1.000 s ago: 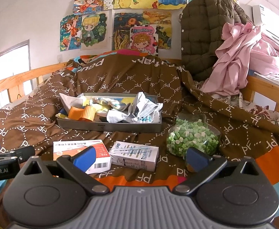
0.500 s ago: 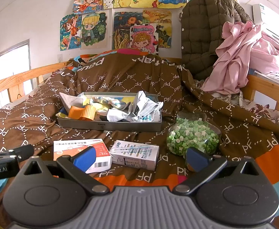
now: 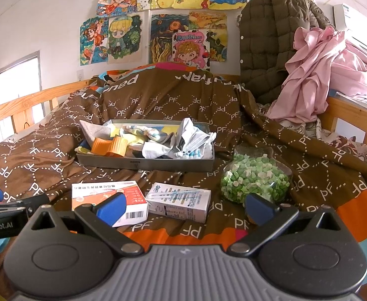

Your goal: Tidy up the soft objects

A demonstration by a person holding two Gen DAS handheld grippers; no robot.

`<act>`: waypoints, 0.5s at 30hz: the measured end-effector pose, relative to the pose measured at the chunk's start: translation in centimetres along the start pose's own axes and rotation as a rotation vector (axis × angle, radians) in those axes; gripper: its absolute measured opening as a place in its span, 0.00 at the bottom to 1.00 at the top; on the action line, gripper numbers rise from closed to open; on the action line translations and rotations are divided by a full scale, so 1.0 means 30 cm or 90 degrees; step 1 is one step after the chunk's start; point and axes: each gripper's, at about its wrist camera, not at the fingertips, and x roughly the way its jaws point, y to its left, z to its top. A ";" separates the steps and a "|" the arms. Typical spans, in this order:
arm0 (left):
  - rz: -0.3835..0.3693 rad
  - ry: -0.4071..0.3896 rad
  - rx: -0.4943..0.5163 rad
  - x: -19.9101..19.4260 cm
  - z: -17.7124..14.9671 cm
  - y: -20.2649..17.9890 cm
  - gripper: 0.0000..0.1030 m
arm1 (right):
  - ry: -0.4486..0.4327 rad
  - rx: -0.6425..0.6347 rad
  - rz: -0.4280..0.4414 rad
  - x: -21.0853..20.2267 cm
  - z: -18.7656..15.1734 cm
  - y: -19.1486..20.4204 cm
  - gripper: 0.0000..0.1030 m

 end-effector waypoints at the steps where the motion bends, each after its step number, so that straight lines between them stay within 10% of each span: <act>1: 0.002 0.000 0.000 0.001 0.000 -0.001 0.99 | 0.000 0.000 0.000 0.000 0.001 -0.001 1.00; 15: 0.006 0.001 -0.001 0.000 0.001 0.003 0.99 | 0.001 0.000 0.000 -0.001 0.000 0.002 1.00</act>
